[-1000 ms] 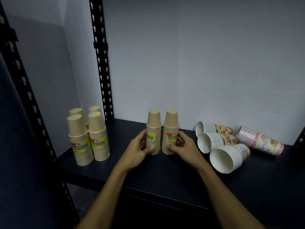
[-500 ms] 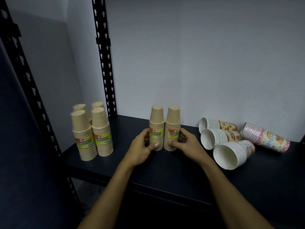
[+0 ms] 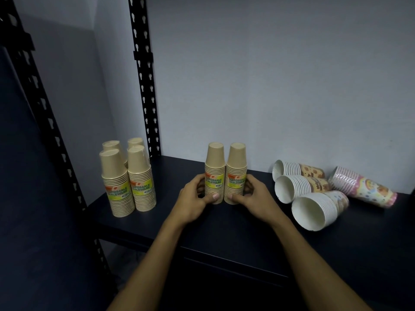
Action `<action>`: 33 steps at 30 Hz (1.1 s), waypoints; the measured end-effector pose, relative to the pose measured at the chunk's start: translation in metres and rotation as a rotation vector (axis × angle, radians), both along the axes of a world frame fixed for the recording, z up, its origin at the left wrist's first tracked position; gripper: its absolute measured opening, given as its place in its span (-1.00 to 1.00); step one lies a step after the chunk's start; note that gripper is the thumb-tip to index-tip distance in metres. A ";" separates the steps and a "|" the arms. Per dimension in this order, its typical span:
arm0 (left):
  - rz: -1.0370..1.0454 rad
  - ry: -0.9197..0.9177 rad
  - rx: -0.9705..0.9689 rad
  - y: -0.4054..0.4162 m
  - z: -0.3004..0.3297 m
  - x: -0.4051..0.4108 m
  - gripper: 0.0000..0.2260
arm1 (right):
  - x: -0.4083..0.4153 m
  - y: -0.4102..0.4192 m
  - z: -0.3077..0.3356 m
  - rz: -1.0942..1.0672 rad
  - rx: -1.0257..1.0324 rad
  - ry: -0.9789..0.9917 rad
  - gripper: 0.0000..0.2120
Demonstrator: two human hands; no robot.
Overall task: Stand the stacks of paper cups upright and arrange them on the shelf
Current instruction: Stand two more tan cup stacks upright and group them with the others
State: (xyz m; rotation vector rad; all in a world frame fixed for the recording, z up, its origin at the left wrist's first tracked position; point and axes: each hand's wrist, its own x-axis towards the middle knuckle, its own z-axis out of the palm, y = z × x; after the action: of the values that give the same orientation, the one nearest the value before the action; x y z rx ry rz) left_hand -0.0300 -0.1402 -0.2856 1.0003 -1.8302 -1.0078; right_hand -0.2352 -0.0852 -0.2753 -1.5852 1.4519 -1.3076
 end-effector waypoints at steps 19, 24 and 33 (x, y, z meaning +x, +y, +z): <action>0.081 -0.075 -0.020 0.008 0.006 -0.005 -0.47 | 0.002 -0.002 -0.005 -0.052 -0.035 0.022 -0.46; 0.087 -0.087 -0.025 0.009 0.007 -0.006 -0.48 | 0.003 0.001 -0.005 -0.055 -0.045 0.043 -0.50; 0.082 -0.108 -0.032 0.023 0.012 -0.005 -0.46 | 0.008 0.010 0.001 -0.053 -0.009 0.068 -0.50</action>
State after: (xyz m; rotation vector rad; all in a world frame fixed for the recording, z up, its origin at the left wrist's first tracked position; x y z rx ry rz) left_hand -0.0346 -0.1167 -0.2735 1.1196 -1.8714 -0.8874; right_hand -0.2276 -0.0751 -0.2748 -1.6218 1.5411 -1.3028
